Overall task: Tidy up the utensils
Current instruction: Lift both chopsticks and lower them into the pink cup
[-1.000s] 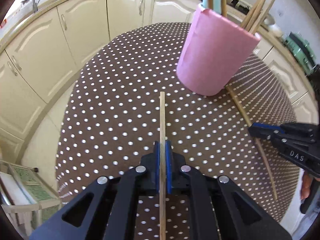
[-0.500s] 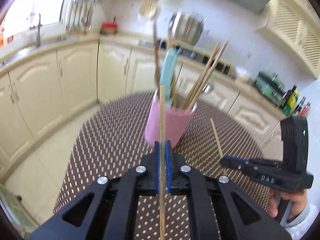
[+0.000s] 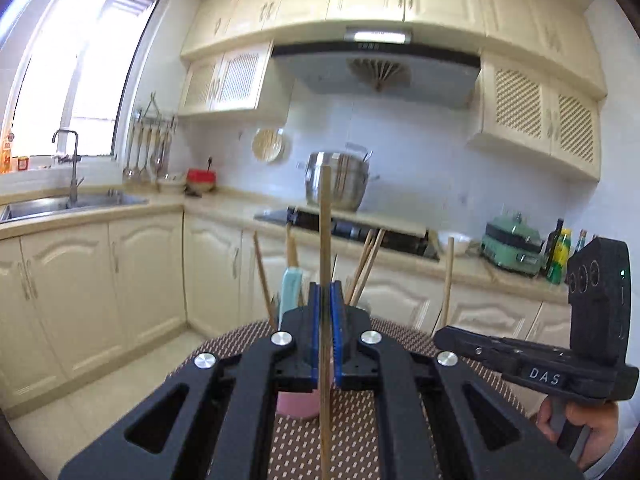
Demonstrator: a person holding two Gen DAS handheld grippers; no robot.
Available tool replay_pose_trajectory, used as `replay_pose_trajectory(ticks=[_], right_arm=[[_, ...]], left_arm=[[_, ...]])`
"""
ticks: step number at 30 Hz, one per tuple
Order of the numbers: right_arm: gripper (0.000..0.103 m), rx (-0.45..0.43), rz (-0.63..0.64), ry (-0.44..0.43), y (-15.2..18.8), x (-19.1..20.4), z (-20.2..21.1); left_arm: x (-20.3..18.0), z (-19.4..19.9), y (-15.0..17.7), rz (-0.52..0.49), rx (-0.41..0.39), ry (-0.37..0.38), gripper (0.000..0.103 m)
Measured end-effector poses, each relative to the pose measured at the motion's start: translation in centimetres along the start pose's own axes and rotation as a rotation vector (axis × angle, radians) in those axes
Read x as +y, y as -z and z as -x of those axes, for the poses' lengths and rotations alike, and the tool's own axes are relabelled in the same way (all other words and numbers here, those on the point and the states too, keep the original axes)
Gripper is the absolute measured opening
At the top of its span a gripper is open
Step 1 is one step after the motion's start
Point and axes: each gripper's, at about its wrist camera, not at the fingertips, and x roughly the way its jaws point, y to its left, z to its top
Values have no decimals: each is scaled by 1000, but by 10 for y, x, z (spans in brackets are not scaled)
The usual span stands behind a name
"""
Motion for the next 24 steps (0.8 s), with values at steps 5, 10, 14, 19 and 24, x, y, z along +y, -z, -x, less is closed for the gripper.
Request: replay_pose_trajectory(ticks=[5, 10, 14, 19, 24], right_arm=[[6, -123, 52, 20, -18, 13, -4], [6, -221, 95, 26, -38, 20, -13], [6, -284, 121, 42, -46, 21, -16], [6, -333, 122, 51, -55, 13, -31], [6, -373, 119, 50, -60, 8, -44]], left_arm=[[-14, 1, -15, -19, -141, 5, 5], [-23, -13, -29, -28, -215, 9, 5], [-22, -29, -34, -24, -260, -11, 5], [-19, -55, -32, -24, -286, -42, 5], [-14, -81, -23, -37, -282, -81, 5]])
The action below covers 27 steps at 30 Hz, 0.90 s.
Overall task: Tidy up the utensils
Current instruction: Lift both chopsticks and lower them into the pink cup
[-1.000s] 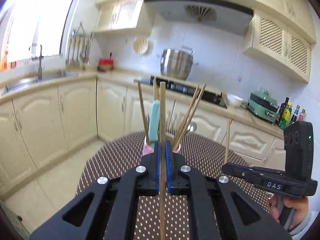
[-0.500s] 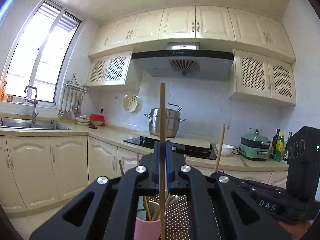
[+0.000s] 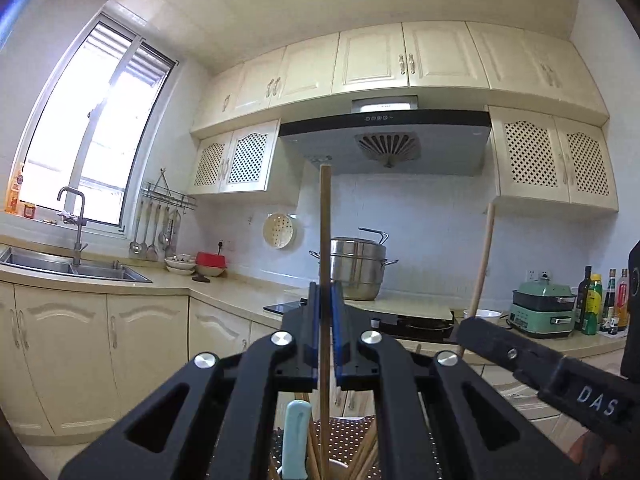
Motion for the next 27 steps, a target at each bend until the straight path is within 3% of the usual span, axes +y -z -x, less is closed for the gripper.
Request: replay_pose_trajectory(ticks=[13, 23, 27], right_arm=[[6, -8, 6, 27, 25, -8, -29], [6, 54, 33, 35, 46, 0, -42], [6, 72, 51, 38, 53, 4, -43]], left_arm=[[13, -9, 50, -22, 98, -32, 5], [26, -2, 82, -23, 174, -28, 5], [26, 4, 83, -32, 166, -23, 5]])
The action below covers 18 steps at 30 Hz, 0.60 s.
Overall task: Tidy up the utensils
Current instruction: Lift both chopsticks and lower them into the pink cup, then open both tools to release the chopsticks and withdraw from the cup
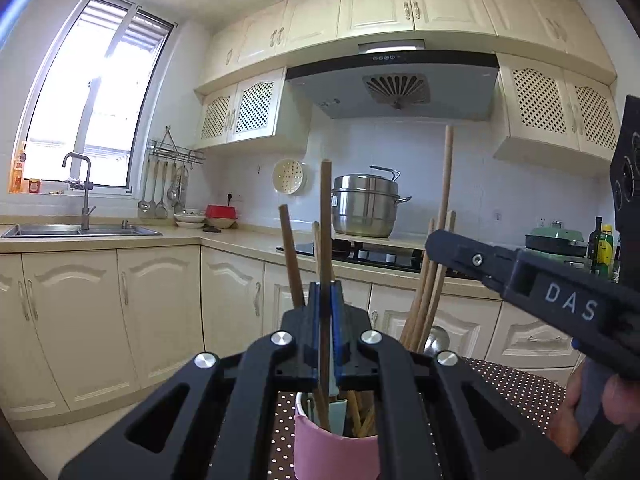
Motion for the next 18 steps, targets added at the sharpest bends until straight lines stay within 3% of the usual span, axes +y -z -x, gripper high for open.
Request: replay_pose_trajectory(ticks=[8, 9, 10, 11, 14, 18], right_arm=[[6, 37, 7, 8, 11, 1, -3], [6, 41, 8, 8, 12, 2, -3], [6, 45, 9, 10, 13, 2, -4], [6, 49, 10, 11, 14, 1, -4], [6, 61, 10, 15, 18, 1, -4], [6, 73, 18, 15, 25, 4, -3]], left_arm=[[4, 6, -4, 15, 12, 7, 7], [5, 7, -4, 21, 14, 5, 13], [6, 9, -6, 28, 16, 6, 33], [7, 11, -7, 36, 13, 4, 41], [10, 21, -11, 39, -5, -16, 46], [15, 32, -14, 19, 1, -109, 53]])
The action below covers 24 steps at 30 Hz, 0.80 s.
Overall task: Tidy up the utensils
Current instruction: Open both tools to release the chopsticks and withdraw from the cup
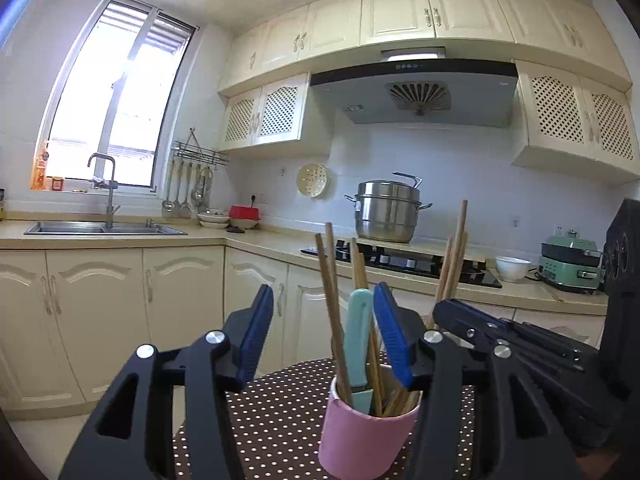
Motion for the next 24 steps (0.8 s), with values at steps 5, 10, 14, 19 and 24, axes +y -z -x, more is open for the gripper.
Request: replay_pose_trajectory(ticks=[5, 10, 14, 19, 24], right_arm=[[6, 14, 17, 3, 7, 5, 0], [6, 49, 36, 15, 16, 7, -7], [6, 75, 32, 32, 24, 8, -11], [6, 84, 26, 32, 26, 10, -8], [7, 86, 28, 51, 25, 12, -3]], left_arm=[[9, 3, 1, -50, 42, -109, 59], [24, 5, 6, -48, 97, -168, 61], [34, 7, 8, -59, 135, -214, 62], [50, 14, 6, -28, 159, -242, 65], [60, 22, 4, -2, 183, -241, 68]])
